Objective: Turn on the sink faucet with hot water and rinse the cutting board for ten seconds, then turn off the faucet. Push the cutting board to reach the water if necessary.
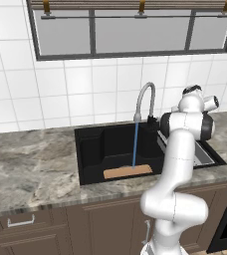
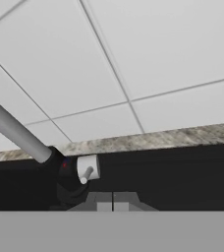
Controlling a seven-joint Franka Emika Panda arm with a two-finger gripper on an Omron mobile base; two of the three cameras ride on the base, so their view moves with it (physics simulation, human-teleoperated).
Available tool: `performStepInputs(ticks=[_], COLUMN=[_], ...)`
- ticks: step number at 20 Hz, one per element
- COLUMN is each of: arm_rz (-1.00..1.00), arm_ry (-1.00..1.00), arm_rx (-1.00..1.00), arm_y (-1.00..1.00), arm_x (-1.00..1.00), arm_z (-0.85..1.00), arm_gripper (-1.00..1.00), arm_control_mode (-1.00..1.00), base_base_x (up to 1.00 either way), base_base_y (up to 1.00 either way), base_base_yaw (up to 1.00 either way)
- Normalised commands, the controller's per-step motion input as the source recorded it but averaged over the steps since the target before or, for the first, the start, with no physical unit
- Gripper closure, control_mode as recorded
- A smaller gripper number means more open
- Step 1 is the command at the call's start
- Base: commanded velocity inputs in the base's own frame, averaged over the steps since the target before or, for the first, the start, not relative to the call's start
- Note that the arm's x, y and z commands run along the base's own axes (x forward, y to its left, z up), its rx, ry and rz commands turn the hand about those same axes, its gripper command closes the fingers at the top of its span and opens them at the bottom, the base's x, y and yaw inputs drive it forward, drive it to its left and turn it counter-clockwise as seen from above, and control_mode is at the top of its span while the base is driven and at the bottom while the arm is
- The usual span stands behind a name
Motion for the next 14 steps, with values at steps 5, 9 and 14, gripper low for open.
performStepInputs(ticks=[5,9,14], arm_rz=[0.00,0.00,0.00], arm_ry=[0.00,0.00,0.00], arm_rx=[0.00,0.00,0.00], arm_y=[0.00,0.00,0.00], arm_x=[0.00,0.00,0.00], arm_z=[0.00,0.00,0.00], arm_gripper=[1.00,1.00,1.00], arm_control_mode=[-1.00,-1.00,-1.00], base_base_x=[0.00,0.00,0.00], base_base_y=[0.00,0.00,0.00], base_base_yaw=[0.00,0.00,0.00])
